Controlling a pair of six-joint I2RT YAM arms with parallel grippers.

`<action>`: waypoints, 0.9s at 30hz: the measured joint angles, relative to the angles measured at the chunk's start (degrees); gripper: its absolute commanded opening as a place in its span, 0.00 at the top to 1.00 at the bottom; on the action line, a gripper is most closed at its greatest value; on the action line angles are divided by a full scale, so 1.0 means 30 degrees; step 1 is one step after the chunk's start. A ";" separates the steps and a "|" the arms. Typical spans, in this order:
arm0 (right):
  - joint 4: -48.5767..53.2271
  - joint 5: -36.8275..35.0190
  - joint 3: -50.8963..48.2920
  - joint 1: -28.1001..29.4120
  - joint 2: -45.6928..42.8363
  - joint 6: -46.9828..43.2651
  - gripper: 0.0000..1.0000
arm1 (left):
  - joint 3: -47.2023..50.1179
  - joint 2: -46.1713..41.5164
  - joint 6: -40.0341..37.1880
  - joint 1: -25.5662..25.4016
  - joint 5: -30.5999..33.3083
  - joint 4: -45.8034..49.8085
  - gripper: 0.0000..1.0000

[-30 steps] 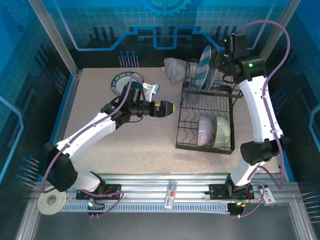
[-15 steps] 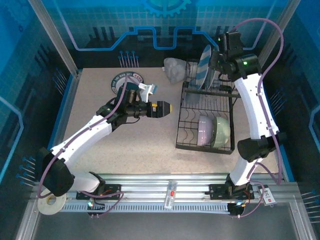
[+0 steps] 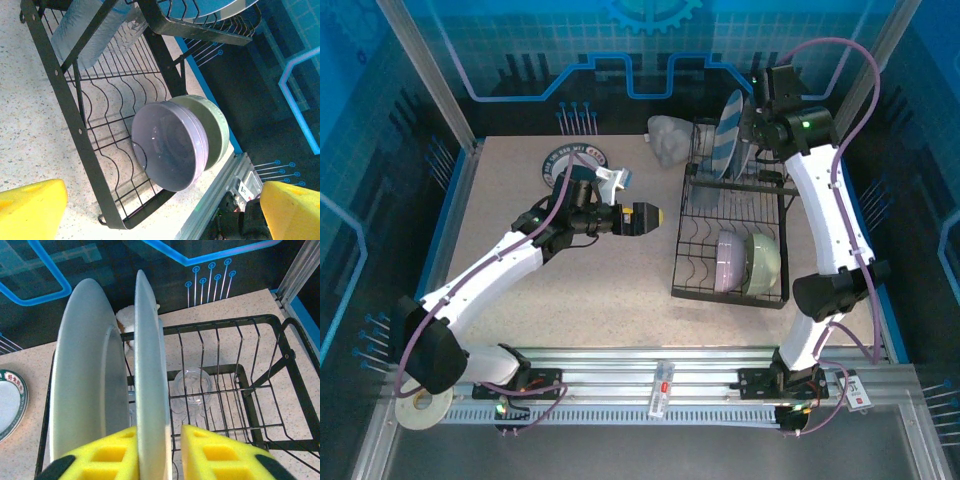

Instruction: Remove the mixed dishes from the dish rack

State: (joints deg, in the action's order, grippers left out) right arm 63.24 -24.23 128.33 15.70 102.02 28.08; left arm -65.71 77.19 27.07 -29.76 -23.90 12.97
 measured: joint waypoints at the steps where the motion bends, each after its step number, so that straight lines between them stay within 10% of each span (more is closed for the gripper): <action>1: -0.0007 -0.0051 0.0000 0.0058 0.0007 -0.0058 0.84 | 0.0000 0.0000 0.0000 0.0000 0.0000 0.0000 0.01; 27: 0.0721 -0.2936 0.0772 0.0750 0.0415 -0.0255 1.00 | 0.0350 -0.0036 0.0342 0.0036 0.0007 0.0007 0.01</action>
State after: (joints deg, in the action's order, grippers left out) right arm 65.41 -33.04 130.65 17.96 103.26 27.31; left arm -64.66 77.08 28.10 -29.65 -23.88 12.99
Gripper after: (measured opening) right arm 0.091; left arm 0.992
